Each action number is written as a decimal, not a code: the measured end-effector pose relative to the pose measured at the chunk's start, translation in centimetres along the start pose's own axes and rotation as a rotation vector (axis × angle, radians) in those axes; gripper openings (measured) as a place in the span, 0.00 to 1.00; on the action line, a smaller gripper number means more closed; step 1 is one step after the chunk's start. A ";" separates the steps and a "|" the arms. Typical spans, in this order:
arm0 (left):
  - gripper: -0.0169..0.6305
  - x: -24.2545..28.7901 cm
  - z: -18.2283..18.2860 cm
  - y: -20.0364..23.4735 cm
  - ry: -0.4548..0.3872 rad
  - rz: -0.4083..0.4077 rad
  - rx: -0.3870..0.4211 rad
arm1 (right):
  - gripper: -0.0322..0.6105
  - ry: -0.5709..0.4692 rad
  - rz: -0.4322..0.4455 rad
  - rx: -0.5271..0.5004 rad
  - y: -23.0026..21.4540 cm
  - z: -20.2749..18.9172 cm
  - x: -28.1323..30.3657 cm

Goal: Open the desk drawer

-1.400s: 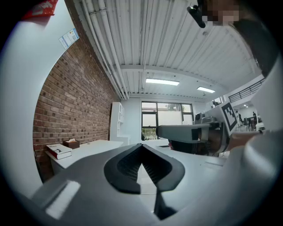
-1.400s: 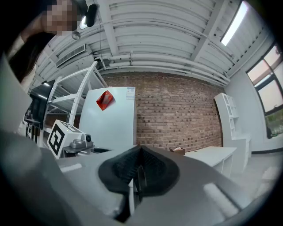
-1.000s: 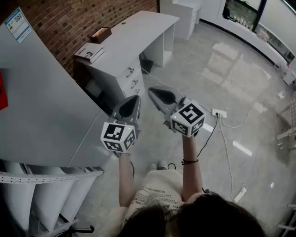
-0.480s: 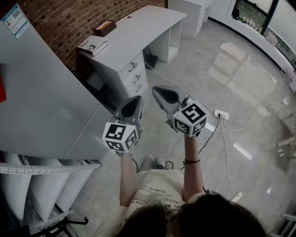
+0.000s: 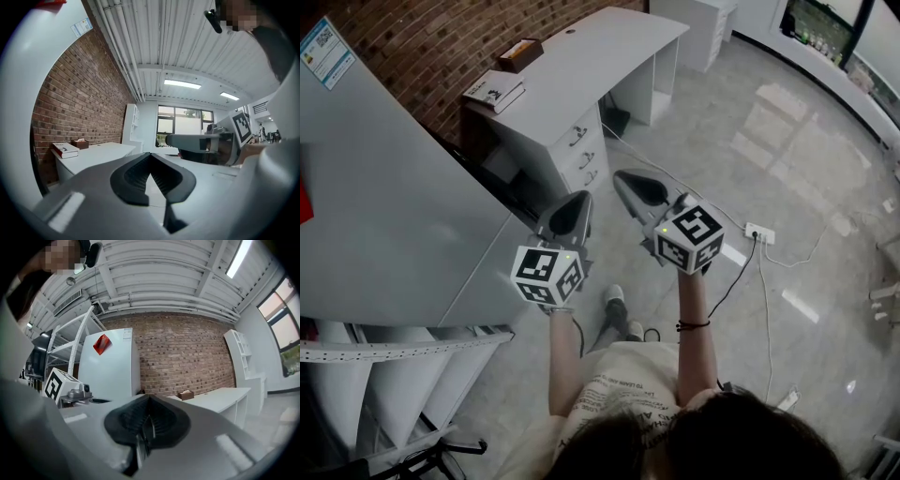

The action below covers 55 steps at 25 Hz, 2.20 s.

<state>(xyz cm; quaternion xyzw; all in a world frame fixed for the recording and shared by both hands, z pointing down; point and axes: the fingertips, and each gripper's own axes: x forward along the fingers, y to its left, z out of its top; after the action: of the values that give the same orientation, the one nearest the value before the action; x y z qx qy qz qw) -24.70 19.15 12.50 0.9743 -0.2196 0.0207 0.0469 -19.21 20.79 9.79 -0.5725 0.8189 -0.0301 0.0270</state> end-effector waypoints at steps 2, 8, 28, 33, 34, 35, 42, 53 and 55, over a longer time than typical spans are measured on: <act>0.02 1.0 -0.3 0.7 -0.002 0.000 -0.011 | 0.05 0.007 -0.007 0.001 -0.9 -0.2 0.7; 0.02 4.8 -1.5 3.8 0.039 -0.033 -0.018 | 0.05 0.040 -0.027 0.014 -4.1 -1.7 4.6; 0.02 14.3 0.1 10.6 0.040 -0.144 0.019 | 0.05 0.053 -0.113 0.010 -11.4 -2.0 12.3; 0.03 15.2 0.2 11.2 0.036 -0.150 0.026 | 0.05 0.050 -0.116 0.014 -12.2 -2.0 13.1; 0.03 15.4 0.2 11.3 0.034 -0.150 0.024 | 0.05 0.053 -0.116 0.016 -12.4 -2.2 13.2; 0.03 15.6 0.1 11.4 0.034 -0.150 0.025 | 0.05 0.057 -0.117 0.018 -12.7 -2.5 13.3; 0.03 17.9 -1.4 12.3 0.074 -0.128 0.038 | 0.05 0.081 -0.119 0.043 -16.1 -3.6 14.0; 0.03 25.4 -0.9 14.8 0.055 0.022 -0.055 | 0.05 0.113 0.009 0.064 -25.2 -2.7 17.6; 0.02 27.0 -0.9 15.3 0.052 0.052 -0.066 | 0.05 0.125 0.043 0.054 -26.7 -2.4 18.6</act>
<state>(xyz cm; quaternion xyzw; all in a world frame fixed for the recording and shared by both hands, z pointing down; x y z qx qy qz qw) -6.92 -5.97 16.33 0.9653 -0.2441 0.0399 0.0842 -0.77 -5.75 14.11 -0.5508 0.8300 -0.0873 -0.0083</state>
